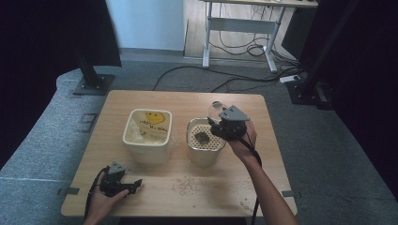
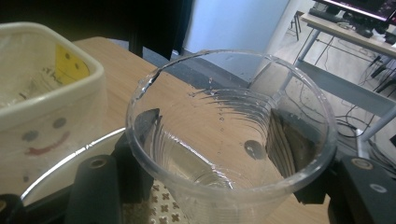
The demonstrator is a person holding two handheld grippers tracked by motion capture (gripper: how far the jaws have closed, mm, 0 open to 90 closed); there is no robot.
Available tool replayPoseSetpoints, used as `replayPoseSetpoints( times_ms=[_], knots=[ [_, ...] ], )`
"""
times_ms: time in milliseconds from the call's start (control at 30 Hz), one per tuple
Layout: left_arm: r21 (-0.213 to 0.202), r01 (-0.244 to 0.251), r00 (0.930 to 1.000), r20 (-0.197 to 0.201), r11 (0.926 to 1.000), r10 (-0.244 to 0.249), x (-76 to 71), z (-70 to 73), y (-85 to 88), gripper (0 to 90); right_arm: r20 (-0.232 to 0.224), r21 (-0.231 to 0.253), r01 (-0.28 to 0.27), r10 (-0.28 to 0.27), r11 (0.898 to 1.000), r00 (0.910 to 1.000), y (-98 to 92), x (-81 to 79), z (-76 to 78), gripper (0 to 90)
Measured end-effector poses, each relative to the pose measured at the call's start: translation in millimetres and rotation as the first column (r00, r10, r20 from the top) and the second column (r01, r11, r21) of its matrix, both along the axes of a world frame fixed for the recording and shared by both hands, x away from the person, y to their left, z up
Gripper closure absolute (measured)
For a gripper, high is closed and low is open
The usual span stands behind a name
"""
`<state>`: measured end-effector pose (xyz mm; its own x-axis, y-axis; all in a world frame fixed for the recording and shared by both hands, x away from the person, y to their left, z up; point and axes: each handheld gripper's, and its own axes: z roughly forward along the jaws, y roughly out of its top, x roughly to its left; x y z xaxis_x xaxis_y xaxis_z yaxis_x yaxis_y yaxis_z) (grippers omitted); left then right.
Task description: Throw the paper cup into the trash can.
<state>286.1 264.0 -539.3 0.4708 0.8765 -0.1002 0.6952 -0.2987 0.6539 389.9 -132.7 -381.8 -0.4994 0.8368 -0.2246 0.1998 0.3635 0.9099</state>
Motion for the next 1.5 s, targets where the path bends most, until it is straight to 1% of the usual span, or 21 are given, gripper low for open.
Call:
replayPoseSetpoints(
  times_ms=[200,333,433,600,700,833,1000,1167,1333,1367,1433,1467,1500],
  knots=[
    [0.0,0.001,1.0,0.001,1.0,-0.001,0.7,-0.1,0.0,13.9,-0.022,0.073,-0.016,0.018,0.997,0.9996,4.7,0.9,3.5,36.2],
    [-0.001,0.003,1.0,0.0,1.0,-0.003,0.6,0.0,0.1,13.9,-0.036,0.099,-0.031,0.035,0.995,0.9988,11.2,2.7,4.2,36.2],
    [-0.002,0.003,1.0,0.0,1.0,-0.003,0.6,-0.1,0.0,13.9,-0.043,0.122,-0.055,0.061,0.991,0.9972,20.3,3.8,6.2,36.1],
    [-0.002,0.005,1.0,-0.002,1.0,-0.005,0.5,0.1,0.2,13.9,-0.05,0.127,-0.093,0.1,0.988,0.9937,38.7,5.4,8.3,35.8],
    [0.0,0.007,1.0,-0.002,1.0,-0.007,0.6,0.3,0.5,13.9,-0.056,0.144,-0.113,0.122,0.983,0.991,50.3,7.0,8.8,35.7],
    [-0.002,0.007,1.0,-0.002,1.0,-0.007,0.3,0.1,0.1,13.9,-0.063,0.153,-0.13,0.141,0.98,0.988,67.4,9.5,7.7,35.7],
    [0.002,0.011,0.9999,0.0,0.9999,-0.011,0.3,0.2,0.2,14.0,-0.065,0.166,-0.164,0.176,0.973,0.9822,88.8,12.4,10.9,35.7],
    [0.002,0.013,0.9999,0.001,0.9999,-0.013,0.3,0.1,0.3,14.0,-0.078,0.184,-0.196,0.213,0.963,0.9738,111.4,16.1,13.0,35.4],
    [0.003,0.011,0.9999,0.001,0.9999,-0.011,-0.2,-0.1,-0.5,13.9,-0.105,0.194,-0.23,0.254,0.953,0.9616,135.0,22.3,10.0,34.8],
    [0.004,0.01,1.0,0.001,0.9999,-0.01,-0.3,-0.1,-0.6,14.0,-0.117,0.204,-0.239,0.266,0.949,0.9569,141.5,25.0,9.0,34.4],
    [0.005,0.01,0.9999,0.001,0.9999,-0.01,-0.4,-0.1,-0.5,14.0,-0.127,0.215,-0.246,0.276,0.945,0.9527,151.2,29.2,6.7,31.5],
    [0.005,0.01,0.9999,0.002,0.9999,-0.01,-0.4,-0.2,-0.5,14.1,-0.137,0.221,-0.254,0.287,0.942,0.948,156.6,31.9,5.0,28.3],
    [0.005,0.013,0.9999,0.001,0.9999,-0.013,-0.4,-0.1,-0.4,14.1,-0.154,0.231,-0.262,0.301,0.937,0.9412,162.4,35.4,2.5,21.1]
  ],
)
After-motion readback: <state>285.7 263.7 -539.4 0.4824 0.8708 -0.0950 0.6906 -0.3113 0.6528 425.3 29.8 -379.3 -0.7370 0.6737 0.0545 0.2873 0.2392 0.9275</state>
